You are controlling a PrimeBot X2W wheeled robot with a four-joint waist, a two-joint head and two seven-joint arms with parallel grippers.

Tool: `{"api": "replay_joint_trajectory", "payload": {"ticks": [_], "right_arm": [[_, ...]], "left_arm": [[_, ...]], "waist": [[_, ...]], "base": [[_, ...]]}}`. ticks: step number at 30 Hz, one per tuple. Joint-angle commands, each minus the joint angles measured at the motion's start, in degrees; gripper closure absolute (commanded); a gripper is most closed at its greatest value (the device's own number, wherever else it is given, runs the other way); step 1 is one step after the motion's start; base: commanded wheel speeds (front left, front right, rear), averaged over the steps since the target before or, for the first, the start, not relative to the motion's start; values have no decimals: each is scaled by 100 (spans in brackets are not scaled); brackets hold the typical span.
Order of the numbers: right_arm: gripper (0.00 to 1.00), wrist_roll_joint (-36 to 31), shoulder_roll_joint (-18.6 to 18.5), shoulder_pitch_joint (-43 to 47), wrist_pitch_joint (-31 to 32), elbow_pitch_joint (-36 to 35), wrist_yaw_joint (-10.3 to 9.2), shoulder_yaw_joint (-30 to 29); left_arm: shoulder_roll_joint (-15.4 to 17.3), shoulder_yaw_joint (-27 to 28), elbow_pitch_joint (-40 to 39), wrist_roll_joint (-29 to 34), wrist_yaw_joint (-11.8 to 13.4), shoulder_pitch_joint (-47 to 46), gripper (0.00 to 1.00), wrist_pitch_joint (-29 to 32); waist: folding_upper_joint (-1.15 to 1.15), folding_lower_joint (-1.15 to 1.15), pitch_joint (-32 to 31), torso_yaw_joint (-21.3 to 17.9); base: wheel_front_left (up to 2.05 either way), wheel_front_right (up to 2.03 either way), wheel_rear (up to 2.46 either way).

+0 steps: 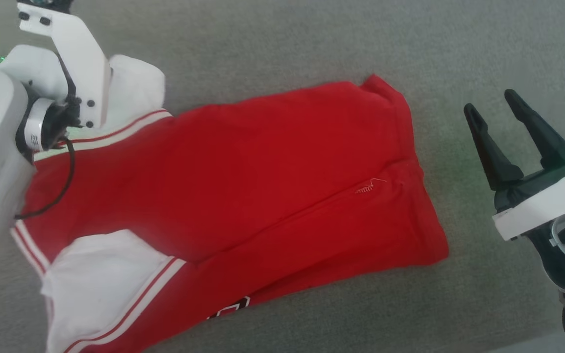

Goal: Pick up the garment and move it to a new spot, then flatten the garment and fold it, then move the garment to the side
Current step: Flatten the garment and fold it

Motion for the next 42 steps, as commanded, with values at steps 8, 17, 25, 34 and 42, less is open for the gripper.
{"api": "replay_joint_trajectory", "payload": {"ticks": [8, 17, 25, 34, 42], "right_arm": [[0, 206, -163, -233, -165, 165, 0, 219], [0, 315, -385, -475, -51, 215, 0, 389], [0, 373, -430, -548, 58, 152, 0, 369], [0, 694, -509, -1196, 1149, 137, 0, 877], [0, 890, -531, -2184, 2610, 656, 0, 1561]], "left_arm": [[-187, -78, 860, -2, 18, -431, 0, 370], [-626, -118, 1625, -386, 307, -396, 100, 1308], [-705, -128, 1551, -503, 562, -279, 100, 1618], [-789, -46, 1264, -521, 489, -438, 100, 1233], [-1001, -108, 1154, -454, 411, -733, 100, 1087]], "waist": [[0, 0, 384, -215], [0, 0, 469, -197], [0, 0, 496, -144], [0, 0, 507, -13], [0, 0, 557, 265]], "base": [[0, 0, 0], [0, 0, 0], [0, 0, 0], [0, 0, 0], [0, 0, 0]]}}
